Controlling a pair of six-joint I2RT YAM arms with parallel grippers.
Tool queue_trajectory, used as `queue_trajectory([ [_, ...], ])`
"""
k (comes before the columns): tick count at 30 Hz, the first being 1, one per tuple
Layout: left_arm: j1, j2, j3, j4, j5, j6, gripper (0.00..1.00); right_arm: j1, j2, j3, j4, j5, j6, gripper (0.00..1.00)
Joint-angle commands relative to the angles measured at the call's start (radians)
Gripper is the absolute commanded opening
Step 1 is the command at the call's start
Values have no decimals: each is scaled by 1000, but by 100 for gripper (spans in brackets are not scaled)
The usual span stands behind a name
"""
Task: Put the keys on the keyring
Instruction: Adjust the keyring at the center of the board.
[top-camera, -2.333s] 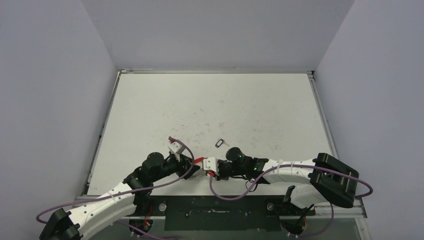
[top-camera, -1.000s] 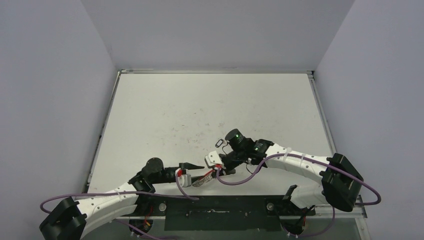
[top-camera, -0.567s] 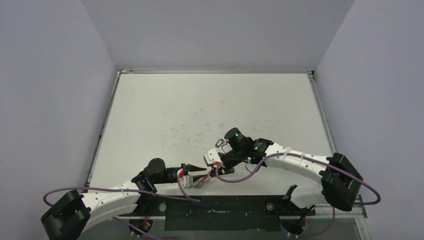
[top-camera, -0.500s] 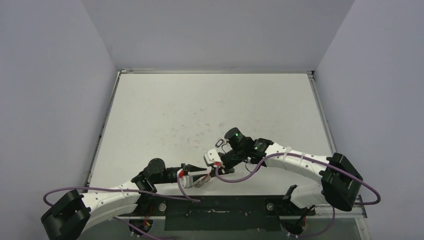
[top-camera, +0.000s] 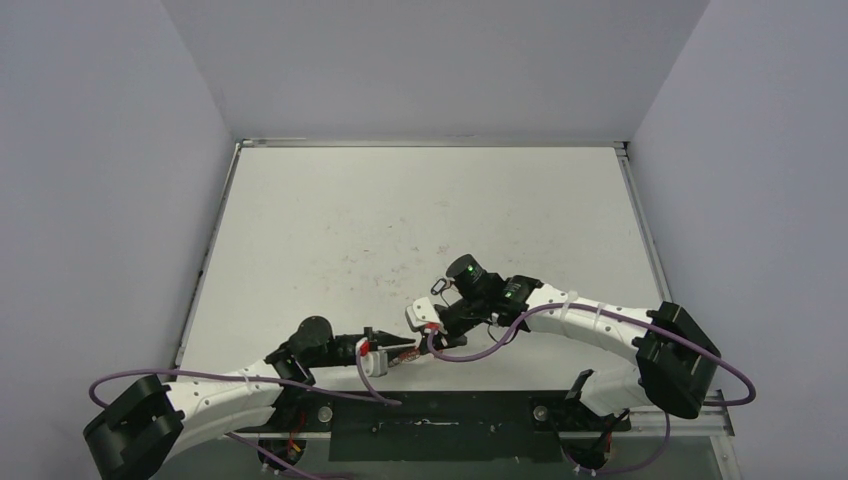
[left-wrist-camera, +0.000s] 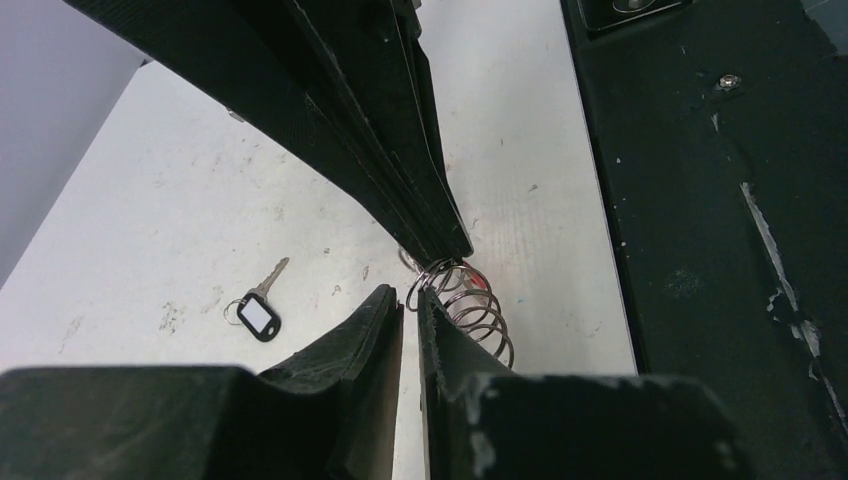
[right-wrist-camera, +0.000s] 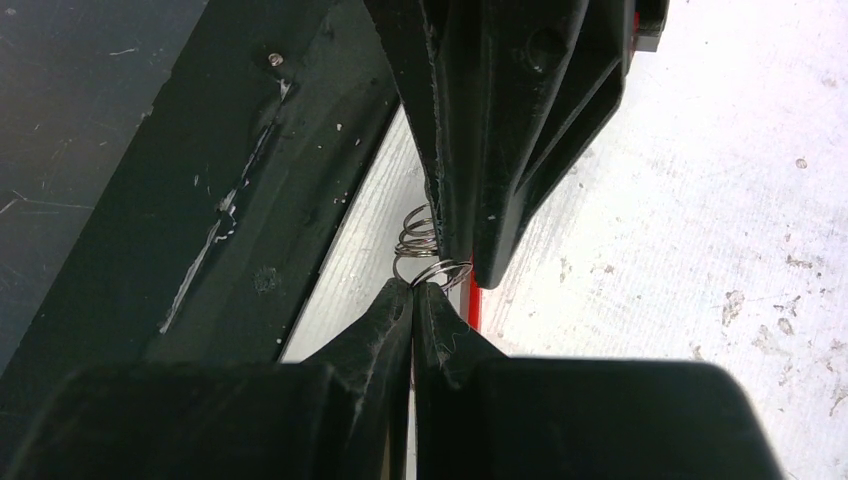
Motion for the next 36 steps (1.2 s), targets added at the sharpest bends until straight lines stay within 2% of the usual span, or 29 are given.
queue_trajectory([
  [1,-10,14,49,61,25,7,6,-3,-8,48,55,-30,-11,0],
  [3,-10,16,53,43,28,8,0,-3,-13,46,59,-13,-6,0],
  [9,-12,-28,61,0,-24,-22,0,-3,-48,21,110,115,55,0],
  [13,-11,-98,82,-99,-97,-49,0,-5,-100,-34,190,203,107,2],
  [19,-15,-172,99,-198,-159,-73,0,-4,-167,-93,299,345,169,34],
  [22,-16,-176,106,-222,-175,-82,0,-4,-185,-102,311,369,182,44],
  [31,-17,-117,120,-234,-233,-142,1,-5,-202,-139,333,449,218,48],
  [33,-18,-99,123,-229,-261,-189,16,-6,-228,-171,354,491,237,51],
  [36,-17,-74,130,-227,-313,-271,33,-20,-276,-237,403,559,295,61],
])
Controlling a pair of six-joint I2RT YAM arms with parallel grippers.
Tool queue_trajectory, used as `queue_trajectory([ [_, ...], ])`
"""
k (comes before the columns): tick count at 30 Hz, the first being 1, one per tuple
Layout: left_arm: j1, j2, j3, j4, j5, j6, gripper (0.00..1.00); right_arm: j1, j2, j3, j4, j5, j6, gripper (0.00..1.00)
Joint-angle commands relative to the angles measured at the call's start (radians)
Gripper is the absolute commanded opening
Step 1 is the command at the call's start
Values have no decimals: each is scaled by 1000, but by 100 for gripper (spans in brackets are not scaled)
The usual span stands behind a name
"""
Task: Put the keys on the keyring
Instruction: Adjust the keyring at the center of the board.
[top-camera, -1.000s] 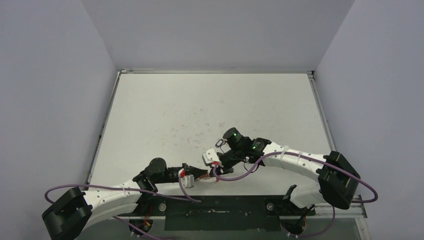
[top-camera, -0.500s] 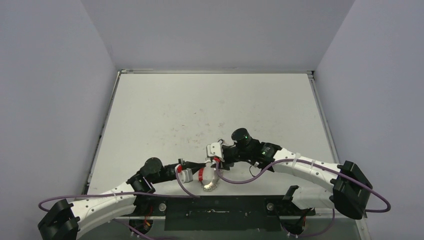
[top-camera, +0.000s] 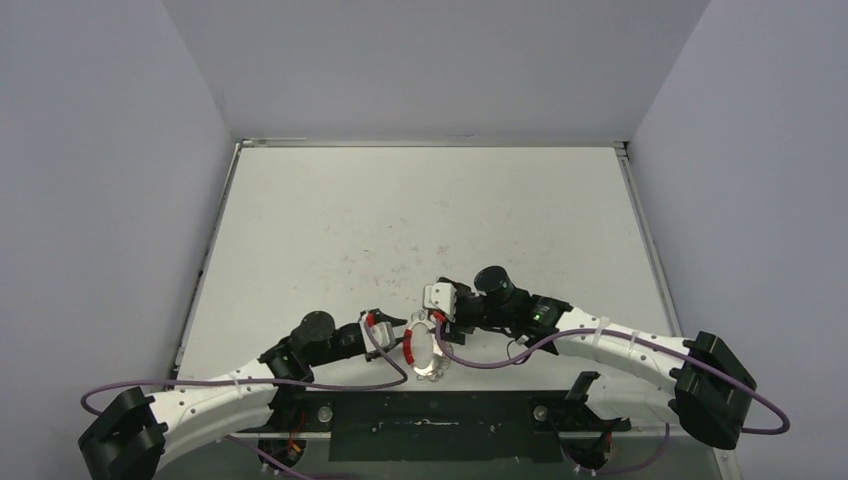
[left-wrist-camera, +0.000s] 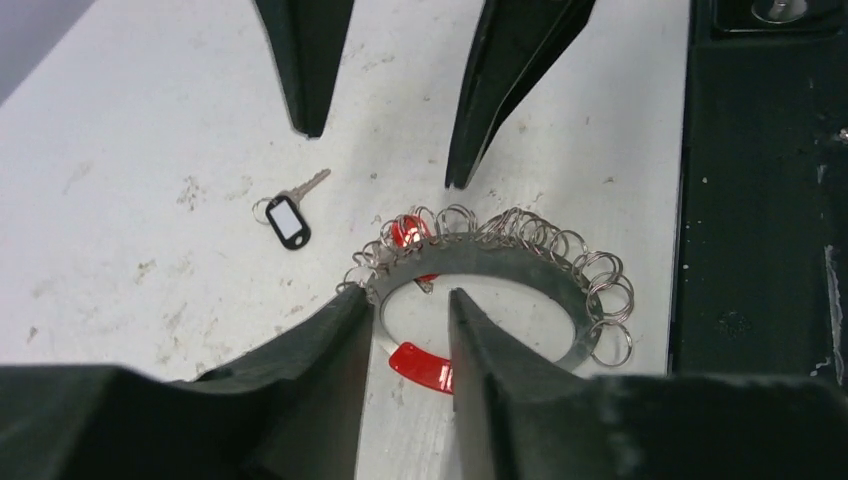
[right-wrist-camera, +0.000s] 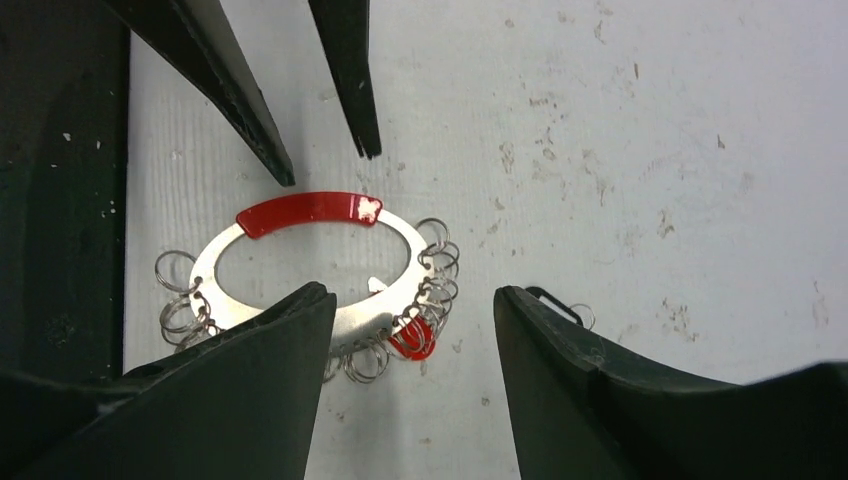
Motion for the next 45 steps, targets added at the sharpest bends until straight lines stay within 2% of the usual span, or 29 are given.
queue_trajectory([
  [1,-3,33,58,12,-94,-151,38,-28,-93,-82,126,123,102,63],
  [9,-4,149,134,-68,-197,-365,57,-121,-172,-207,206,154,292,69],
  [16,-5,304,261,-126,-183,-487,59,-186,-220,-292,282,153,454,75],
  [23,-15,511,390,-118,-131,-539,50,-279,-225,-329,324,174,599,76],
  [34,-89,740,647,-336,-196,-538,32,-434,-220,-382,404,165,770,78],
  [45,-157,831,737,-457,-306,-545,31,-497,-219,-402,430,156,812,79],
])
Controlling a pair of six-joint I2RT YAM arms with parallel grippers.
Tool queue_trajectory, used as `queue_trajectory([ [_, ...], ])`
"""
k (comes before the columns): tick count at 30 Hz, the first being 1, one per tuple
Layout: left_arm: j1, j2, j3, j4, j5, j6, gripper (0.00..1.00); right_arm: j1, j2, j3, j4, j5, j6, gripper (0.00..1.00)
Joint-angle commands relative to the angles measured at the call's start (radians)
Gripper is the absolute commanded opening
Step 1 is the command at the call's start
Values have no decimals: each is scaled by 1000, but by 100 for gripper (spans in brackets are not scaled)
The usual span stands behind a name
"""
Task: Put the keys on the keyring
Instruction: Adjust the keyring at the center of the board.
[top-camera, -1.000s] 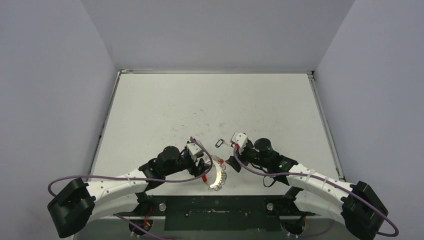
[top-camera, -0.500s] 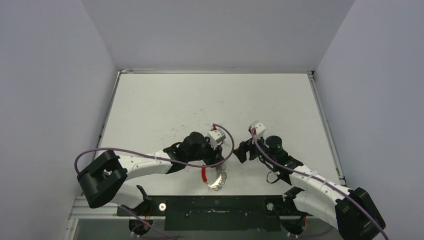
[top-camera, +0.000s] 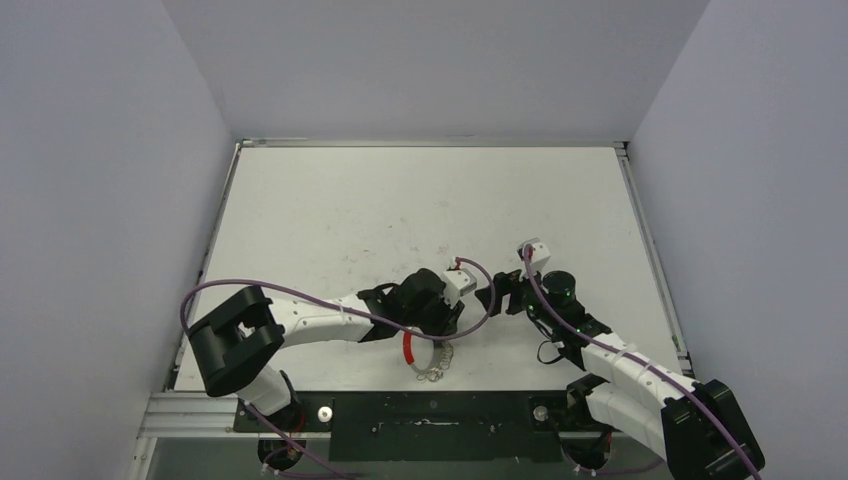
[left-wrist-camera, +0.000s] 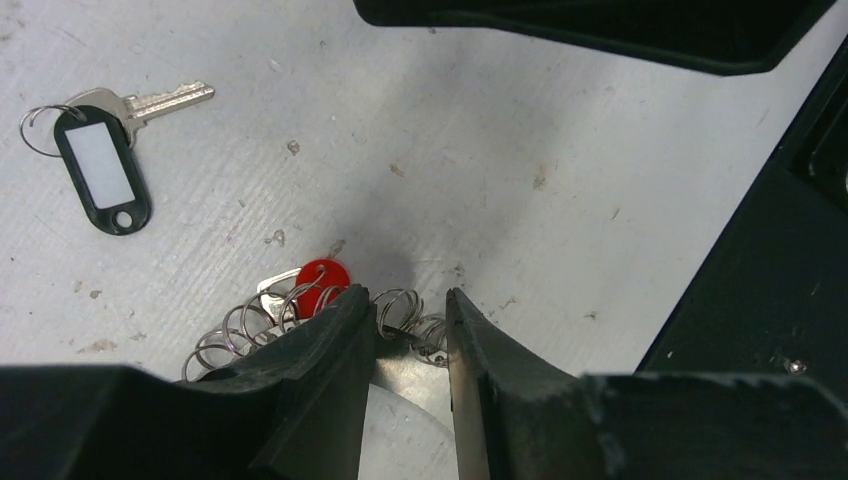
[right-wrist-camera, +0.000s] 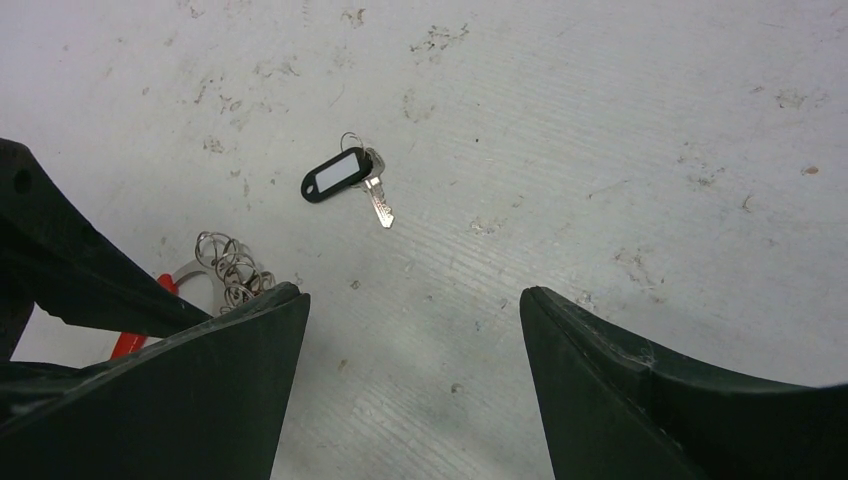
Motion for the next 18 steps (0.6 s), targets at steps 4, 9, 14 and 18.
queue_trajectory([
  [4,-26,50,80,-65,-79,-14,30,-15,2,4,81,-11,27,80],
  [9,-34,71,95,-107,-127,-3,26,-19,8,6,82,-19,25,80],
  [14,-35,75,96,-107,-145,-3,22,-21,11,8,83,-29,24,80],
  [18,-35,71,93,-117,-164,-1,22,-22,13,10,82,-37,21,80],
])
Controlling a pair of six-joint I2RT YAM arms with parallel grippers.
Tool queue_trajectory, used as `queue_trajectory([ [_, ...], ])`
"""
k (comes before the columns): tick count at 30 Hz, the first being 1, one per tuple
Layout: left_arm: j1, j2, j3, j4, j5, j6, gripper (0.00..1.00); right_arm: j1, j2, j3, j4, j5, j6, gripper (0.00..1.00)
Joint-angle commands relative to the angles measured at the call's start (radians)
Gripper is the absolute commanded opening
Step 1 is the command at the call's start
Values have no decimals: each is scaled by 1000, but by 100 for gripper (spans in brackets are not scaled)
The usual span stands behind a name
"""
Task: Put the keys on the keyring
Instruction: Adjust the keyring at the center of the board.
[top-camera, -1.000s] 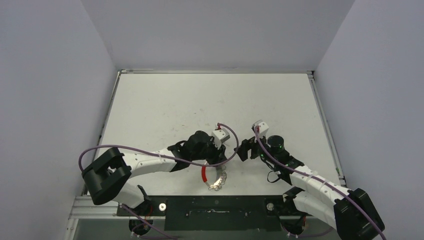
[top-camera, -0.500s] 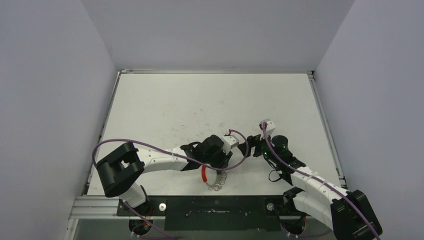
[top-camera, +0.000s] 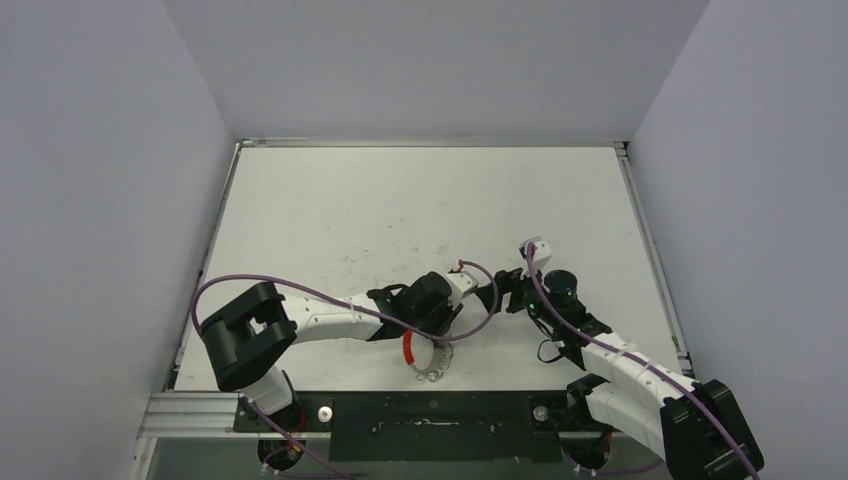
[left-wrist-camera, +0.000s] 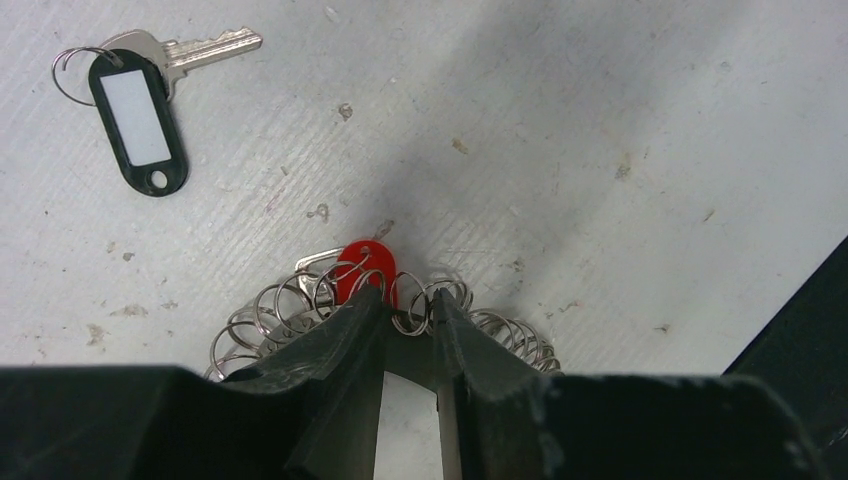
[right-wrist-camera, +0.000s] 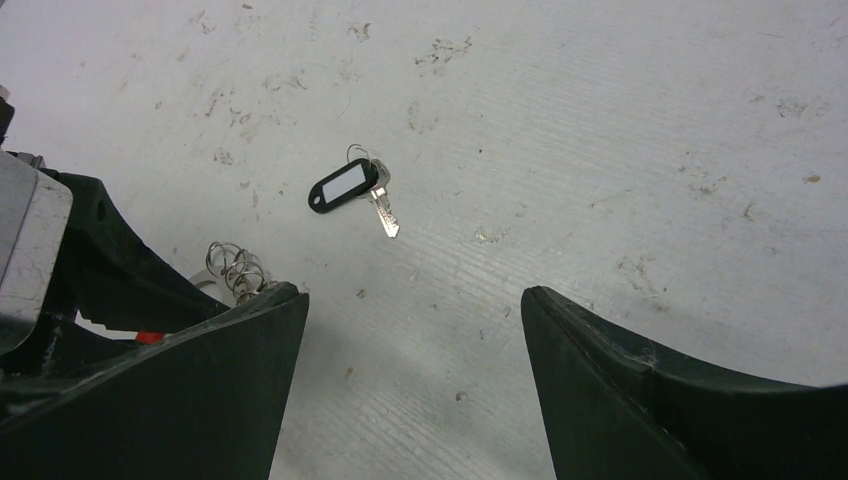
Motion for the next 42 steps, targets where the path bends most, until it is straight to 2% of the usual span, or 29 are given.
queue_trajectory([
  [1,-5,-3,38,-9,-41,0,22,-6,10,11,59,-25,2,80],
  [8,-5,-18,25,-7,-61,3,10,-7,10,19,55,-56,-17,80],
  [11,-6,-27,25,-22,-74,7,0,-7,7,23,49,-66,-25,80],
  [19,-4,-92,-10,-7,-72,-1,0,-7,-7,31,49,-123,-58,80],
  [26,12,-192,-108,79,-34,-33,0,-5,-53,30,72,-244,-121,80],
  [33,46,-342,-247,193,10,-61,0,8,-52,0,227,-410,-102,75],
  [37,58,-444,-333,277,39,-54,0,49,-7,-2,315,-453,-79,71],
  [42,66,-589,-463,407,79,-12,0,164,24,37,294,-453,-154,68],
])
